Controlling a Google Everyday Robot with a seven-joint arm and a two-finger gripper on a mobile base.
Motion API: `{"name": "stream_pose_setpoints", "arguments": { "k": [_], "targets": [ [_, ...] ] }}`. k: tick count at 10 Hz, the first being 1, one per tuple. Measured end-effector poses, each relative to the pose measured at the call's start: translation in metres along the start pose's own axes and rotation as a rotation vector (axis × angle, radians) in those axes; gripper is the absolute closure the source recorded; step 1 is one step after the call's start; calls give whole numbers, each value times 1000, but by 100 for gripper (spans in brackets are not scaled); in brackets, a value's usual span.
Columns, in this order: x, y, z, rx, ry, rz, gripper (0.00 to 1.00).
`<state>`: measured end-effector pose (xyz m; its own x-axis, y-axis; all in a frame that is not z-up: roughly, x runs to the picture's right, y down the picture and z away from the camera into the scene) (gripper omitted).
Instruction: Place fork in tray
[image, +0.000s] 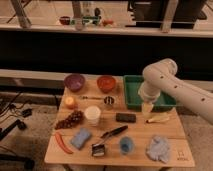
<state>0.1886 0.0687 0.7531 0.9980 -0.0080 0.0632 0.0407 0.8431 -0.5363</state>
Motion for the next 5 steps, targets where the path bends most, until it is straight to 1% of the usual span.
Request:
{"name": "stream_pose_setpoints", "arguments": {
  "k": [1,3,5],
  "targets": [
    [-31,-21,12,2,-21,-40,20],
    [-67,-40,23,0,-53,-87,20],
    [-96,-54,28,11,-86,-132,20]
  ]
}}
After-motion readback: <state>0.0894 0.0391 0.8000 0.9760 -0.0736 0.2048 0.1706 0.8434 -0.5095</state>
